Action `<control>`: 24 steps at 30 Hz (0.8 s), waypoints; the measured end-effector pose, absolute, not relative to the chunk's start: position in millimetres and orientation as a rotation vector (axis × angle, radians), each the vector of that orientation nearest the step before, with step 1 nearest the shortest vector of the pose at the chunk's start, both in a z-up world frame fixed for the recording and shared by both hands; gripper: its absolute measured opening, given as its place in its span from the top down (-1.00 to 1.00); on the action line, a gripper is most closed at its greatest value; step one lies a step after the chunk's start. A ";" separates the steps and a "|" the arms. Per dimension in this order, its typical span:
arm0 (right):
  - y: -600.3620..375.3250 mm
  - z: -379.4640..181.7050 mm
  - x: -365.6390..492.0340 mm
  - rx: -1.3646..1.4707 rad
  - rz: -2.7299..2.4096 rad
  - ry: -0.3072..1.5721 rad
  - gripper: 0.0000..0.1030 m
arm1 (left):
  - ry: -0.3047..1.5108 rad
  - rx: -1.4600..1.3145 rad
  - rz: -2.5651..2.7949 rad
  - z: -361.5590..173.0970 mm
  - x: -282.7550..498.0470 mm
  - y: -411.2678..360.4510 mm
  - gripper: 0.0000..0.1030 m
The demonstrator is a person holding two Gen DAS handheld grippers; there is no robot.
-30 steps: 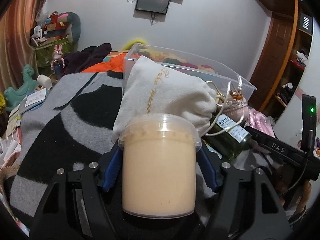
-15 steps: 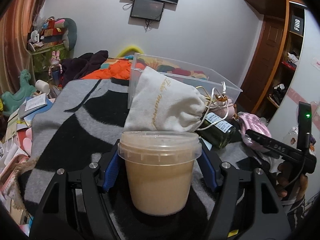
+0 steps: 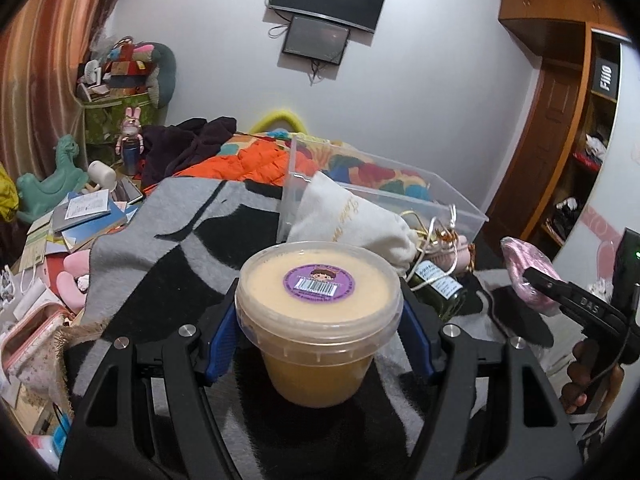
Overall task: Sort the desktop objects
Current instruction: 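Carry the beige tub in the left tool while the right tool carries the bagged pink rope, then lower the beige tub into the box with the left tool while the right tool drops the rope in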
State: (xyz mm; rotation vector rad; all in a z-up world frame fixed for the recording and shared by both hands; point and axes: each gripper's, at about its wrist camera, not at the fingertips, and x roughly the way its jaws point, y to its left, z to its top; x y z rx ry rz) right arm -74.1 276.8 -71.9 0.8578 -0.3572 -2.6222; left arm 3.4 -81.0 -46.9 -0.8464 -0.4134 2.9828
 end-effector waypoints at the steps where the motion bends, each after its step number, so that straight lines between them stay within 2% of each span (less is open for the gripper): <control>1: 276.6 -69.4 -72.5 0.844 -2.617 -0.362 0.11 | -0.423 -0.843 2.988 -45.6 3.1 -81.9 -0.35; 7: 272.3 -54.8 -64.1 0.766 -2.599 -0.362 0.11 | -0.454 -0.815 2.985 -36.4 -1.2 -84.3 -0.35; 24: 247.6 -12.8 -86.5 0.625 -2.577 -0.293 0.11 | -0.357 -0.682 3.018 22.6 -44.3 -82.4 -0.35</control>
